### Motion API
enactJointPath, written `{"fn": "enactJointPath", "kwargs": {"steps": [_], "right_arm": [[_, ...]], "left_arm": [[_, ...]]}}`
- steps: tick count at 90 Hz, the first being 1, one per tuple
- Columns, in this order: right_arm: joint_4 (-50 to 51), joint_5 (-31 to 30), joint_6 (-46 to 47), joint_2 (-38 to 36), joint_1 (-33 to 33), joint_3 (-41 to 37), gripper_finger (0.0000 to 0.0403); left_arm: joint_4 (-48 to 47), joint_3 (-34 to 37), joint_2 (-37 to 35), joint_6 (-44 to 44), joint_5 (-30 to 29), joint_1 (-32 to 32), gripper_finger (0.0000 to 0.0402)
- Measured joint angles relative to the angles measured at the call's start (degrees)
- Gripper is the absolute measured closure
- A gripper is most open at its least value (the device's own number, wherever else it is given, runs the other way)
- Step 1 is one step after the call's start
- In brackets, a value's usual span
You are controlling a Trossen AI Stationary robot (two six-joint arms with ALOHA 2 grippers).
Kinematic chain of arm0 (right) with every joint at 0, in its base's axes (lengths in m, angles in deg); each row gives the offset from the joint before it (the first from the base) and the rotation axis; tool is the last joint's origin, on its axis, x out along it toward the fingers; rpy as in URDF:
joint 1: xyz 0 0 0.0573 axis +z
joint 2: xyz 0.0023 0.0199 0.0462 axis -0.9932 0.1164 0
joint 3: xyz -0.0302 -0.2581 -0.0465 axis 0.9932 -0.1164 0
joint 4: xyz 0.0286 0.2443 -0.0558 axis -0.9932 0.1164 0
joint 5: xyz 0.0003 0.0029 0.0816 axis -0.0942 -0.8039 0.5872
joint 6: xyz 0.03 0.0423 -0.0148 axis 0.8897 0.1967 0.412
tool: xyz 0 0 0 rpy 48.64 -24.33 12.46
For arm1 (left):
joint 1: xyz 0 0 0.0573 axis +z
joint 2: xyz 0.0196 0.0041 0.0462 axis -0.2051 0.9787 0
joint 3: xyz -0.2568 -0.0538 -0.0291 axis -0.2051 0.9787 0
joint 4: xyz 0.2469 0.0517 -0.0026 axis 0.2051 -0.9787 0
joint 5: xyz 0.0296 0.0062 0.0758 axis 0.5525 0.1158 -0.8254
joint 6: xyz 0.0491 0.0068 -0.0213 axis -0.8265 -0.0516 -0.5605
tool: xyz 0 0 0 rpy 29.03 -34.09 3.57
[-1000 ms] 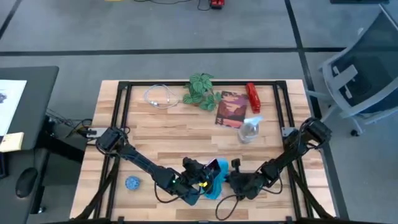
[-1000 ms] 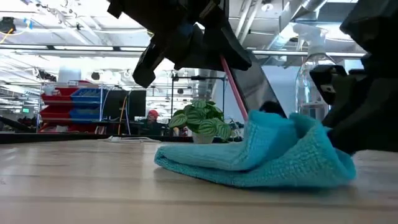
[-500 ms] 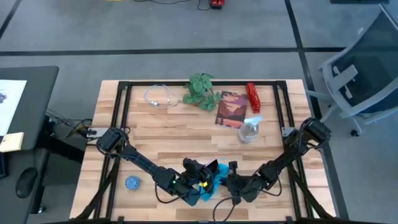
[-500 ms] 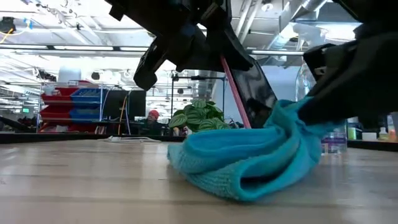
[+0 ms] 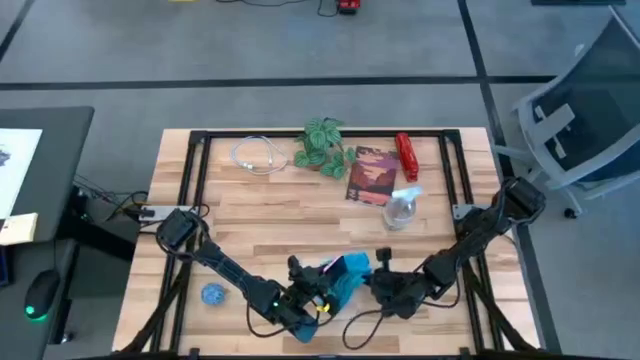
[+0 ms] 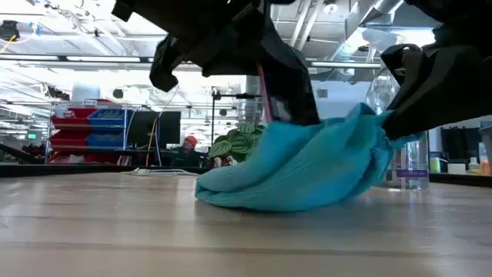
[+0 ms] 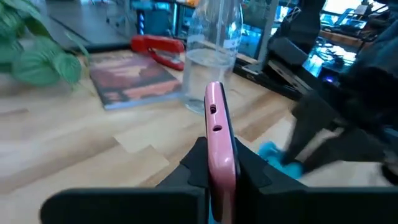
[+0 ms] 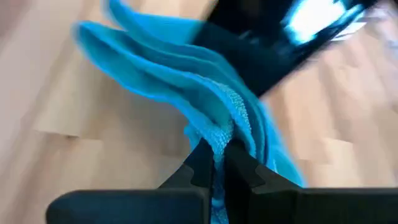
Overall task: Apply microfiber cloth
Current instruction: Wipe the front of the pink cellphone with the blue microfiber cloth
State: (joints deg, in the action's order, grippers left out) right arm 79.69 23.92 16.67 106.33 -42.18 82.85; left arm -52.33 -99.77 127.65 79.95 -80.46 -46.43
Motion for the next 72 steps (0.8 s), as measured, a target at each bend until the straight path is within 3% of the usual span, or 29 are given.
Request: {"fn": "enactJointPath", "kwargs": {"steps": [8, 30, 48, 72], "right_arm": [[-6.2, 2.5, 0.0, 2.1, 0.0, -0.1, 0.0402], [-21.8, 2.2, -3.9, 8.0, -3.7, -0.2, 0.0402], [-26.0, 1.8, -9.2, 8.1, -7.2, -0.3, 0.0402], [-25.2, 6.2, -7.8, 7.9, -9.9, -2.4, 0.0402]], "left_arm": [[0.3, 0.0, 0.0, 0.1, 0.0, 0.0, 0.0395], [0.5, -0.1, -0.2, 0.6, 2.4, 0.6, 0.0395], [0.4, -0.2, -0.2, 0.8, 3.3, 0.7, 0.0395], [0.1, -0.2, -0.3, 0.8, 3.9, 0.9, 0.0396]]}}
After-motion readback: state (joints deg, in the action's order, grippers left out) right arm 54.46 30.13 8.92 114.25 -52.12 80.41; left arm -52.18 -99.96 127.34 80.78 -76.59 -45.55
